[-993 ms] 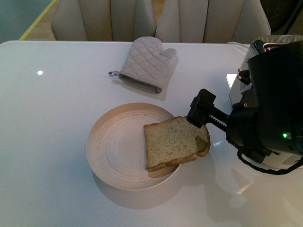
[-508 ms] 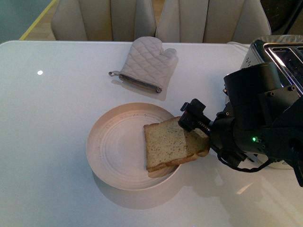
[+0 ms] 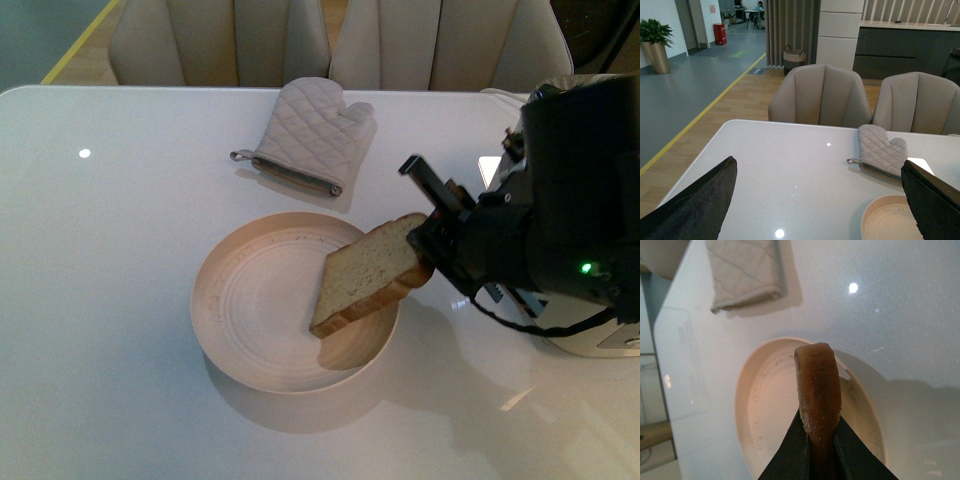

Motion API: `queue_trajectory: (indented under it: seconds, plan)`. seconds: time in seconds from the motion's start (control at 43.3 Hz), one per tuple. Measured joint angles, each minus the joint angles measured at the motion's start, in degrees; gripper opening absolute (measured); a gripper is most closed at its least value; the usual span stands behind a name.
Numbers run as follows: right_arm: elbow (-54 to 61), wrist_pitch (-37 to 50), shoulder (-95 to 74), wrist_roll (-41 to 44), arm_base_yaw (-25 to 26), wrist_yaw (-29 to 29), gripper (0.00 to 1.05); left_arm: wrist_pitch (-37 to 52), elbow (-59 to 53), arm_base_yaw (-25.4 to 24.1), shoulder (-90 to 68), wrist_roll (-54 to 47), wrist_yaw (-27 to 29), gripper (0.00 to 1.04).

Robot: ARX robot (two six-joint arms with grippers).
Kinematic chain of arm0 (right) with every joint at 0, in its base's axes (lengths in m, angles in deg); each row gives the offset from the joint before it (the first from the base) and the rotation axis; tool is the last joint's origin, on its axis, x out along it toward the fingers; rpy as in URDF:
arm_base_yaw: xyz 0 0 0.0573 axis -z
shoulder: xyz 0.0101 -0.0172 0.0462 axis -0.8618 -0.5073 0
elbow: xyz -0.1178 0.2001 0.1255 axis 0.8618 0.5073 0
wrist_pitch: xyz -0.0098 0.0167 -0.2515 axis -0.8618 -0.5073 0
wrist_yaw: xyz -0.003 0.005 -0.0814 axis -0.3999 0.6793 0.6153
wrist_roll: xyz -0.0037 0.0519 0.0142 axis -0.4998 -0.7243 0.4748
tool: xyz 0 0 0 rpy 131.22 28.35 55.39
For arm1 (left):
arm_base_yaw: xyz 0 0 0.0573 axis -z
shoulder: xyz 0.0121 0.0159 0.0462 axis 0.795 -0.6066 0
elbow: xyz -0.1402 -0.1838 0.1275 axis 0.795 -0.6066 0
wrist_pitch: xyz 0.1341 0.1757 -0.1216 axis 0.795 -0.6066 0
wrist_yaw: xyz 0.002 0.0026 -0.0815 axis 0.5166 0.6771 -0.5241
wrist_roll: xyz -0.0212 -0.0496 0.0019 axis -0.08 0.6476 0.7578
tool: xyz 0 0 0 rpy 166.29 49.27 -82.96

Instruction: Put bread into toaster

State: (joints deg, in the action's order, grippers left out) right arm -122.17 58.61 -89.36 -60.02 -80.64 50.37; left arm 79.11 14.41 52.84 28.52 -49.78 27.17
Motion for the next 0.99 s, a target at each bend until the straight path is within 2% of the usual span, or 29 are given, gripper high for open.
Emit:
queue_trajectory:
  seconds: [0.139, 0.3, 0.462, 0.6, 0.831, 0.993]
  plan:
    - [0.5, -6.0, 12.2, 6.7, 1.3, 3.6, 0.03, 0.0, 0.0, 0.0, 0.0, 0.0, 0.0, 0.98]
    - [-1.6, -13.8, 24.8, 18.4, 3.8, 8.5, 0.03, 0.0, 0.0, 0.0, 0.0, 0.0, 0.0, 0.98]
    - [-6.3, -22.0, 35.4, 35.0, 7.5, 13.8, 0.03, 0.0, 0.0, 0.0, 0.0, 0.0, 0.0, 0.98]
    - [-9.0, -27.3, 38.9, 47.1, 10.6, 14.2, 0.03, 0.0, 0.0, 0.0, 0.0, 0.0, 0.0, 0.98]
    - [-9.7, -32.0, 37.7, 56.9, 13.7, 13.7, 0.03, 0.0, 0.0, 0.0, 0.0, 0.0, 0.0, 0.98]
    - [-9.6, -32.4, 37.4, 58.3, 14.9, 13.8, 0.03, 0.0, 0.0, 0.0, 0.0, 0.0, 0.0, 0.98]
